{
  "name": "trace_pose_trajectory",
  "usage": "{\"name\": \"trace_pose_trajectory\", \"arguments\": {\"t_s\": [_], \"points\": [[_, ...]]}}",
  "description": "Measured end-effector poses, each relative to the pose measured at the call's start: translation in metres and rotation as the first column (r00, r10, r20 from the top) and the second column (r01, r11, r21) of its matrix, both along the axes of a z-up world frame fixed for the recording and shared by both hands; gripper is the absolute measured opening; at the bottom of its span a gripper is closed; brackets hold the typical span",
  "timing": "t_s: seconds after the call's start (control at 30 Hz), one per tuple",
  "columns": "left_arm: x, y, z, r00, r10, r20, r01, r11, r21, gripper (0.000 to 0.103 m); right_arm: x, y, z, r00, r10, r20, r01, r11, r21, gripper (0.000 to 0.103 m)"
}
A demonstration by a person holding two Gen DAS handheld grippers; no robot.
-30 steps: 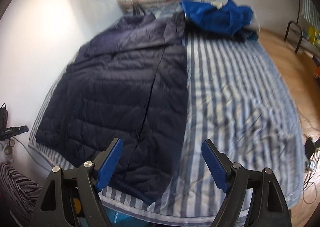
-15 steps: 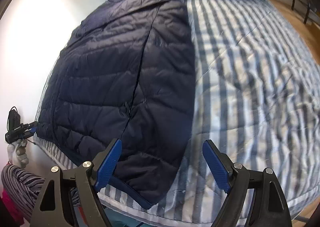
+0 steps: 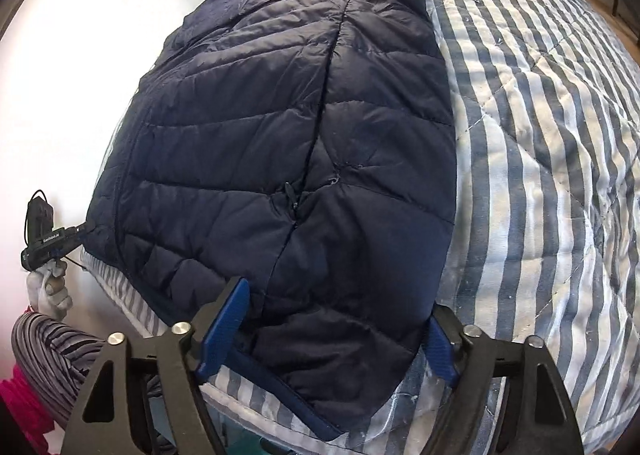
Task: Fold large clothes
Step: 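Grasp the jacket hem with both tools and lift it toward the collar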
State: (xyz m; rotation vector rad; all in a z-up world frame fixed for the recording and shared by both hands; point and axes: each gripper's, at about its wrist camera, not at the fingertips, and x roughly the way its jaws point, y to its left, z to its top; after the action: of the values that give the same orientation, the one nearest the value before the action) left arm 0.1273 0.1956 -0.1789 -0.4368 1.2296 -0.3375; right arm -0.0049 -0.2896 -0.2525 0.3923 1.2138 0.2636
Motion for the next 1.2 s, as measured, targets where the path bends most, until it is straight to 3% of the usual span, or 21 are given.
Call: {"name": "trace_pose_trajectory", "arguments": {"t_s": [0.07,0.17,0.27,0.43,0.47,0.5,0.57,0.6,0.63,0.77,1.03,1.2], "points": [[0.000,-0.001,0.000,1.000,0.000,0.007,0.000,1.000,0.004,0.009,-0.001,-0.002,0.000,1.000,-0.003,-0.005,0.003,1.000,0.024,0.059],[0.001,0.002,-0.004,1.000,-0.007,0.009,0.007,1.000,0.007,0.010,-0.003,-0.003,-0.002,1.000,0.006,-0.008,-0.005,0.999,0.037,0.052],[0.004,0.010,-0.012,1.000,0.021,-0.023,-0.021,0.999,-0.033,0.038,-0.004,-0.003,-0.003,1.000,0.008,-0.014,-0.008,0.999,0.043,0.054],[0.006,0.006,-0.018,1.000,0.025,-0.019,-0.026,0.998,-0.058,0.039,-0.002,-0.002,-0.005,1.000,0.003,-0.020,-0.002,0.998,0.057,0.061],[0.007,0.001,-0.017,1.000,0.013,-0.009,-0.013,0.999,-0.030,0.034,-0.001,0.000,-0.005,1.000,0.006,-0.020,-0.005,0.999,0.052,0.061],[0.009,-0.003,-0.016,1.000,0.007,-0.005,-0.007,1.000,-0.008,0.018,0.000,0.002,-0.005,1.000,0.011,-0.019,-0.010,0.999,0.044,0.061],[0.012,-0.006,-0.018,1.000,0.016,-0.017,-0.017,1.000,-0.002,0.011,0.003,0.006,-0.004,1.000,0.024,-0.020,-0.024,0.999,0.026,0.056],[0.013,-0.006,-0.017,1.000,0.027,-0.014,-0.027,1.000,-0.013,0.009,0.004,0.007,-0.004,0.999,0.032,-0.023,-0.031,0.999,0.028,0.049],[0.013,-0.006,-0.014,0.999,0.032,-0.004,-0.032,0.999,-0.015,0.009,0.006,0.008,-0.004,0.999,0.035,-0.031,-0.034,0.999,0.038,0.032],[0.005,-0.001,0.006,0.996,0.061,0.060,-0.058,0.997,-0.059,0.007,0.007,0.008,0.005,1.000,0.024,-0.013,-0.023,0.999,0.039,0.007],[-0.005,0.014,0.047,0.985,0.091,0.146,-0.075,0.991,-0.109,0.006,-0.004,0.009,0.039,0.997,0.023,0.077,-0.025,0.999,0.023,0.002],[-0.012,0.009,0.070,0.975,0.070,0.211,-0.055,0.996,-0.073,0.005,-0.015,0.011,0.065,0.989,0.038,0.145,-0.038,0.999,-0.006,0.001]]}}
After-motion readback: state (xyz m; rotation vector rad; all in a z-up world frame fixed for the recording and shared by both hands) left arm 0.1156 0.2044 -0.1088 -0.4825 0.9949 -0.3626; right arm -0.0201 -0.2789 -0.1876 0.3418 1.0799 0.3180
